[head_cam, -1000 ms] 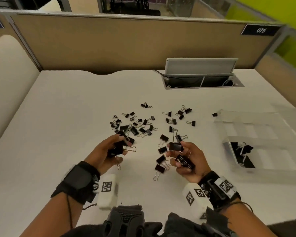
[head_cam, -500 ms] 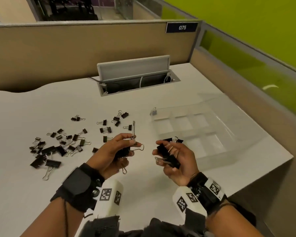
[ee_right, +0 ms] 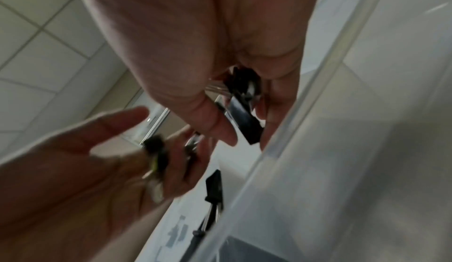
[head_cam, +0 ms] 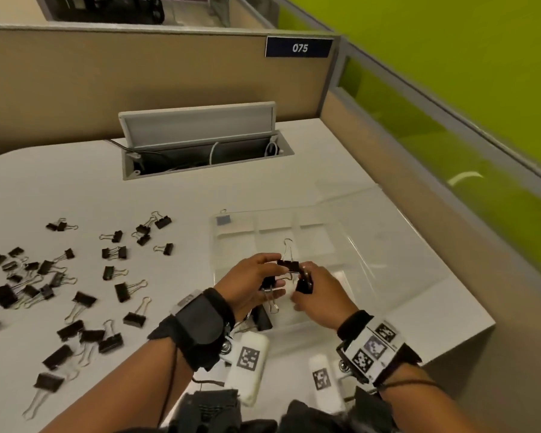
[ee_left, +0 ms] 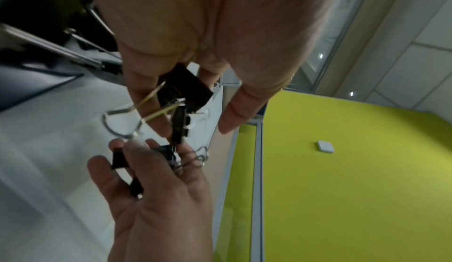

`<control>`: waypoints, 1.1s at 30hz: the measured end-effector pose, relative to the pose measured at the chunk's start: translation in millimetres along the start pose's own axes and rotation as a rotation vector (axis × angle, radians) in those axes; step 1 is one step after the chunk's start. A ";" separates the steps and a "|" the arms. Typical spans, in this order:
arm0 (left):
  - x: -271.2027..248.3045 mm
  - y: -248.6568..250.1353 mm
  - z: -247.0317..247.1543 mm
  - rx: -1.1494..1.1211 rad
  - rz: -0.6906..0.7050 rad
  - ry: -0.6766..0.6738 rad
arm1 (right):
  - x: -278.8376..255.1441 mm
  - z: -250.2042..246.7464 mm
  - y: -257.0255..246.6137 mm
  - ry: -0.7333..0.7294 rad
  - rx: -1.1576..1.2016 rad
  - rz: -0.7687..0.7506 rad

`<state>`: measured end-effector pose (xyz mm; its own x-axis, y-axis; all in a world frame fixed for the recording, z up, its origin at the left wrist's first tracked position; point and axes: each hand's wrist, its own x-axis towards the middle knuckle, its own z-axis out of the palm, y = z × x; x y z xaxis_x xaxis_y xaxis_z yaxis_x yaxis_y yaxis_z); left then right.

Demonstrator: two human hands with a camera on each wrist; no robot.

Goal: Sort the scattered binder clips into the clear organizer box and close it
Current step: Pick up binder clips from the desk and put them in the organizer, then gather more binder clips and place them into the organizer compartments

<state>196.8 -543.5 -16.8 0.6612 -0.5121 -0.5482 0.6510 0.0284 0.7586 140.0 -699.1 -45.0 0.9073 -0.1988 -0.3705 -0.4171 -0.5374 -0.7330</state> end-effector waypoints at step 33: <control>-72.7 6.3 -123.8 0.252 0.210 0.211 | -32.4 34.3 -71.5 0.011 -0.217 -0.230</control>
<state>199.0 -399.7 -15.7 0.8494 -0.3292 -0.4126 0.3990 -0.1114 0.9102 138.6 -626.1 -0.2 0.9774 -0.0598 -0.2026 -0.1811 -0.7315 -0.6573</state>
